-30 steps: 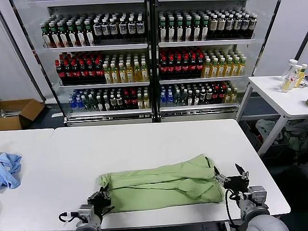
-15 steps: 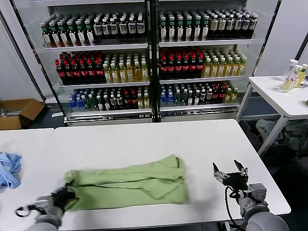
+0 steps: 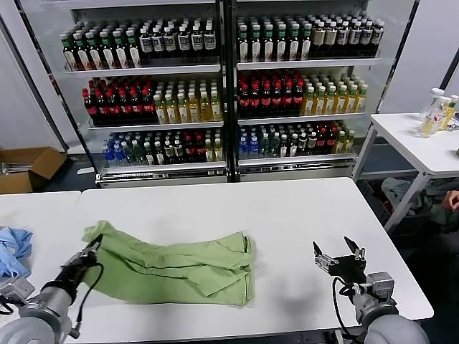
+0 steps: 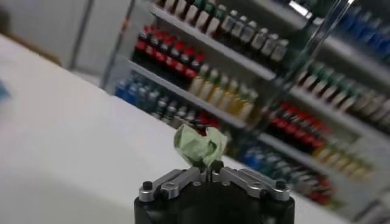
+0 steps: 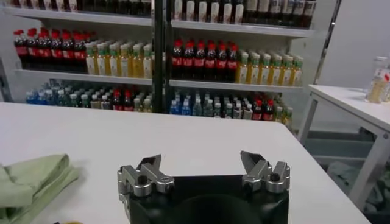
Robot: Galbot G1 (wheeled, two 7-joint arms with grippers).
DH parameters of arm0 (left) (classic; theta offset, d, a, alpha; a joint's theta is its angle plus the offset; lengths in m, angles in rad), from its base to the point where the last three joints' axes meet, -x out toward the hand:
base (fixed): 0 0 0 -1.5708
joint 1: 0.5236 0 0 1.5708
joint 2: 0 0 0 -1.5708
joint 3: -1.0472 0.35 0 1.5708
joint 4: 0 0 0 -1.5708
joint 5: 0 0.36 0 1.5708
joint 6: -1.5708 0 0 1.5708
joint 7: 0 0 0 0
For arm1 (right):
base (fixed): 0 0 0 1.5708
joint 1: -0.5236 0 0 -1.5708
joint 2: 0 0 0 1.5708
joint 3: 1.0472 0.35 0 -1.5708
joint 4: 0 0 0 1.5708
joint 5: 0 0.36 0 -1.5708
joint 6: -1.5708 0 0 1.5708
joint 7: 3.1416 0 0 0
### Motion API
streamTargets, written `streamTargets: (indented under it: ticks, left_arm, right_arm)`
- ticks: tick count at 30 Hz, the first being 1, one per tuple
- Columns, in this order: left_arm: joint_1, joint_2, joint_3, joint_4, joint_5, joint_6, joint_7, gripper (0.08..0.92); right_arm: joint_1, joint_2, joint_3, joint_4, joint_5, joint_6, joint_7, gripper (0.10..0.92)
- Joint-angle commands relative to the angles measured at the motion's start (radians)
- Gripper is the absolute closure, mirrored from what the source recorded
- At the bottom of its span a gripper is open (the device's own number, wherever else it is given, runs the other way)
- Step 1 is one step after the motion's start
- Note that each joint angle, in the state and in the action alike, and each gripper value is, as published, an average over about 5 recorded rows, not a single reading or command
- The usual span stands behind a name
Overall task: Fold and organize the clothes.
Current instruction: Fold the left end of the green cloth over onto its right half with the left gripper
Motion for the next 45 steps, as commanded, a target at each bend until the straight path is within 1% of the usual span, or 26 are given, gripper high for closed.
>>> streamTargets:
  ticks: [1, 6, 11, 19, 23, 29, 32, 39, 42, 45]
  left_arm:
    - [-0.016, -0.145, 0.209, -0.096, -0.305, -0.049, 0.012, 0.905]
    - [-0.050, -0.171, 0.286, -0.052, -0.242, -0.053, 0.012, 0.905]
    - [-0.092, -0.178, 0.376, 0.018, -0.162, -0.058, 0.012, 0.905]
    - [-0.147, -0.188, 0.521, 0.093, -0.041, -0.064, 0.012, 0.905]
    - [-0.168, -0.183, 0.563, 0.126, -0.010, -0.063, 0.014, 0.905]
    - [-0.179, -0.175, 0.593, 0.138, 0.008, -0.059, 0.029, 0.896]
    - [-0.194, -0.174, 0.593, 0.138, 0.026, -0.060, 0.034, 0.841]
    - [-0.187, -0.181, 0.575, 0.091, 0.108, -0.066, 0.050, 0.642]
    - [-0.170, -0.194, 0.545, 0.062, 0.149, -0.069, 0.052, 0.556]
    - [-0.154, -0.190, 0.491, 0.064, 0.265, -0.094, 0.041, 0.469]
  right_arm:
    - [0.004, 0.000, -0.002, 0.000, -0.001, 0.003, -0.001, 0.202]
    - [0.007, 0.004, -0.010, -0.004, -0.004, 0.004, -0.002, 0.203]
    - [0.019, 0.008, -0.020, -0.011, -0.005, 0.004, -0.002, 0.202]
    - [0.039, 0.011, -0.035, -0.024, -0.005, 0.002, -0.001, 0.203]
    - [0.047, 0.012, -0.039, -0.028, -0.005, 0.001, -0.001, 0.202]
    - [0.058, 0.016, -0.046, -0.036, -0.006, 0.000, 0.000, 0.203]
    - [0.065, 0.016, -0.054, -0.038, -0.006, 0.000, 0.000, 0.202]
    - [0.088, 0.007, -0.068, -0.047, -0.004, 0.001, -0.001, 0.203]
    - [0.095, 0.005, -0.068, -0.050, -0.003, 0.002, -0.001, 0.202]
    - [0.099, 0.007, -0.069, -0.051, -0.002, 0.003, -0.001, 0.203]
